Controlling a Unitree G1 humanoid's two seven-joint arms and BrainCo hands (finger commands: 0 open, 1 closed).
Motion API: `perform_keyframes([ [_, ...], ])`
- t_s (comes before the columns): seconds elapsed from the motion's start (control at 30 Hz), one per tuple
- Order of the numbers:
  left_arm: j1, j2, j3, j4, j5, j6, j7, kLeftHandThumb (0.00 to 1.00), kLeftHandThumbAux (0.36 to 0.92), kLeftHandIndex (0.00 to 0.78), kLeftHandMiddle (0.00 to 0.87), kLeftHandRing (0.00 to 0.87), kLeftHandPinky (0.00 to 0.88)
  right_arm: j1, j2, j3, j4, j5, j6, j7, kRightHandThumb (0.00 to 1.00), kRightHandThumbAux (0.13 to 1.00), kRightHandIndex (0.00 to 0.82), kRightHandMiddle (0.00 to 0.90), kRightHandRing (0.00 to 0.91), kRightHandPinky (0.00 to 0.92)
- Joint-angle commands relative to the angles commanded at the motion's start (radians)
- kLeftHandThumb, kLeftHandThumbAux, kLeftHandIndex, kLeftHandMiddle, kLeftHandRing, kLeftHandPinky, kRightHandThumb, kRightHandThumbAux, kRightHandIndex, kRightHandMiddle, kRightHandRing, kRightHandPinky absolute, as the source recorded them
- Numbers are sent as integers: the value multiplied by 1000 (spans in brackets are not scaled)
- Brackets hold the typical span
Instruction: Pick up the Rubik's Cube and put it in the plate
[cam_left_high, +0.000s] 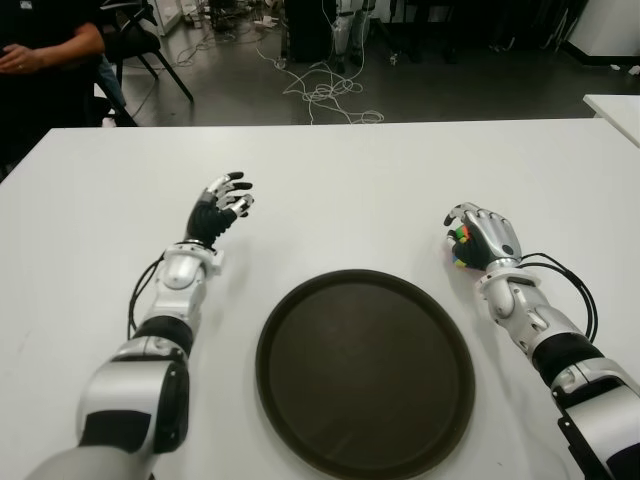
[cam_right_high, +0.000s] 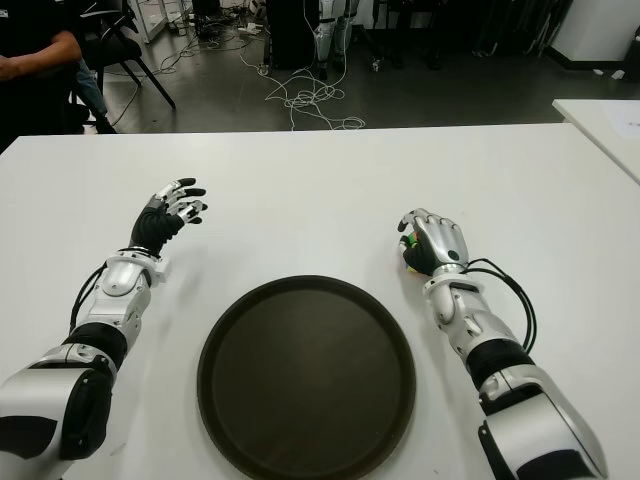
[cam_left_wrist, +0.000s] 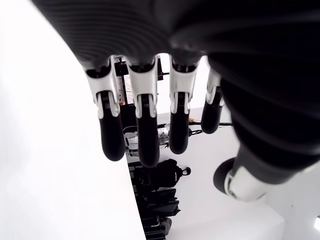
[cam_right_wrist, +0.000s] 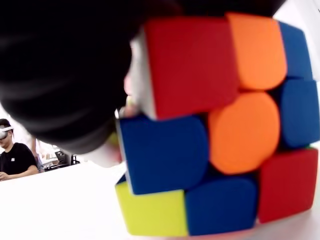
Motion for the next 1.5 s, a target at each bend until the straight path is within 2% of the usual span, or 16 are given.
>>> perform_keyframes([
  [0.4,-3,3,4,3,-7,6,-15,211,684,186,262,295,348,8,-4,-20,-15,25,-30,-10,691,739,416,552,562,563],
  [0.8,-2,-1,5,4,-10,1,-13,203,692,192,272,297,349,3,-9,-18,-18,14,-35,-34,691,739,416,558,563,556],
  [1.13,-6,-2,4,7,-8,9,-12,217,703,184,257,288,348,19,-28,-13,-125,-13,-4,-43,689,739,416,558,567,550],
  [1.23,-6,-3,3,7,-7,5,-12,221,702,185,261,292,350,53,-23,-22,-306,-31,62,-10,689,738,416,558,566,547],
  [1.3,-6,-3,2,7,-6,5,-11,220,701,187,264,295,354,70,-20,-26,-369,-38,89,2,689,738,416,558,567,549],
  [1.5,-6,-1,-8,6,6,-1,-3,214,692,190,265,300,360,76,-23,-30,-417,-50,95,-11,689,738,415,546,563,536],
])
